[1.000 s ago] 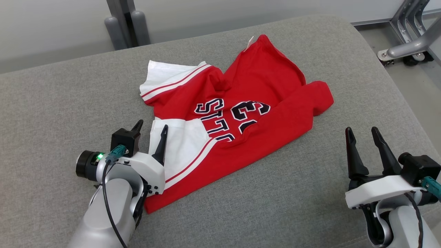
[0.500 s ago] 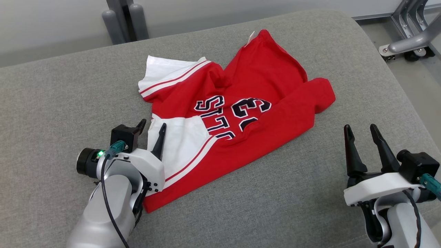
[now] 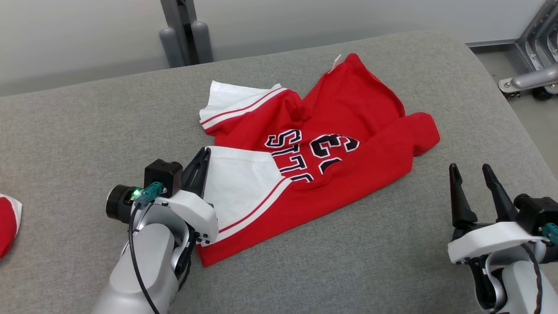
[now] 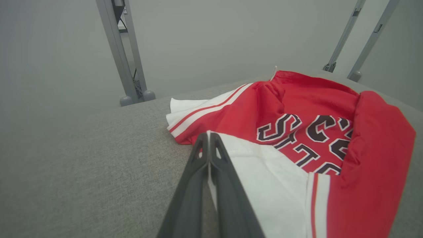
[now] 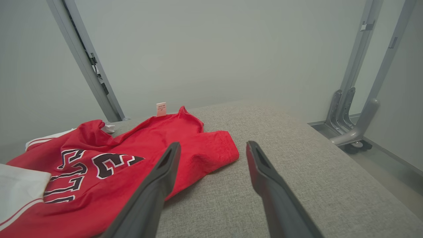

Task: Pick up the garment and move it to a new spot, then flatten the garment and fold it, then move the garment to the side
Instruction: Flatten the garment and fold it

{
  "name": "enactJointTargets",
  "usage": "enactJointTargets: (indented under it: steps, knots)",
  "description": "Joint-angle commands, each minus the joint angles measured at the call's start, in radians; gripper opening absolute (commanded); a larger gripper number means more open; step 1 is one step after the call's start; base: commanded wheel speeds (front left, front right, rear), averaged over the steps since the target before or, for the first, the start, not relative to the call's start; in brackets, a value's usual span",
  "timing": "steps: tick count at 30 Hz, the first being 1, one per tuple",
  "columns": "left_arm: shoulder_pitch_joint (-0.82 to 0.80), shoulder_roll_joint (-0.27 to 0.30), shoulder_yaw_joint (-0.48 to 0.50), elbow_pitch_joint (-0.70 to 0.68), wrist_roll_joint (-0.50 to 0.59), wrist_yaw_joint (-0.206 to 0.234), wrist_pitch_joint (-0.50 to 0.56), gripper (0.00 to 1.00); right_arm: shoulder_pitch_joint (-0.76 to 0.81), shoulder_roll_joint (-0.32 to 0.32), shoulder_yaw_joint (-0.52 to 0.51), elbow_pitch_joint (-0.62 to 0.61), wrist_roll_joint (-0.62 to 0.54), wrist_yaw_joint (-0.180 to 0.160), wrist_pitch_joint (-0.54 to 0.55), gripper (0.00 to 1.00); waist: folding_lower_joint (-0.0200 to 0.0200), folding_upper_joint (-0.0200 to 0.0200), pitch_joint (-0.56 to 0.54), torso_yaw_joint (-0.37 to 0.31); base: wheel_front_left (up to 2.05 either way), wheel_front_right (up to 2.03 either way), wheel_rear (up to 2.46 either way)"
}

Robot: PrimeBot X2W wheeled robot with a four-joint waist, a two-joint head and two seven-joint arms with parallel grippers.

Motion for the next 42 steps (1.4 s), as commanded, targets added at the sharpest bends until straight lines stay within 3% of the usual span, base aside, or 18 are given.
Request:
enactJointTargets:
  steps: [1,13,19,27,42]
  knots:
    - [0.023,0.004,0.001,-0.029,-0.008,0.002,-0.001,0.00,0.001,-0.019,-0.011,0.003,-0.004,0.000,-0.001,1.00,0.0000,0.0000,-0.014,0.020,0.00,0.00,0.00]
    - [0.171,0.004,0.005,-0.292,0.004,0.007,-0.001,0.00,-0.057,-0.070,-0.143,0.106,-0.017,0.000,-0.001,1.00,0.0000,0.0000,-0.054,0.148,0.00,0.00,0.00]
    - [0.194,0.003,-0.026,-0.339,0.013,-0.011,-0.001,0.00,-0.139,-0.122,-0.174,0.242,0.005,0.000,-0.001,1.00,0.0000,0.0000,-0.038,0.209,0.00,0.00,0.00]
    - [0.169,0.004,-0.070,-0.370,0.026,-0.021,-0.001,0.00,-0.329,-0.194,-0.144,0.485,0.069,0.000,0.000,1.00,0.0000,0.0000,0.027,0.273,0.00,0.00,0.00]
    - [0.124,0.004,-0.105,-0.375,0.018,-0.017,-0.001,0.00,-0.537,-0.264,-0.001,0.767,0.114,0.000,0.080,1.00,0.0000,0.0000,0.115,0.317,0.00,0.00,0.00]
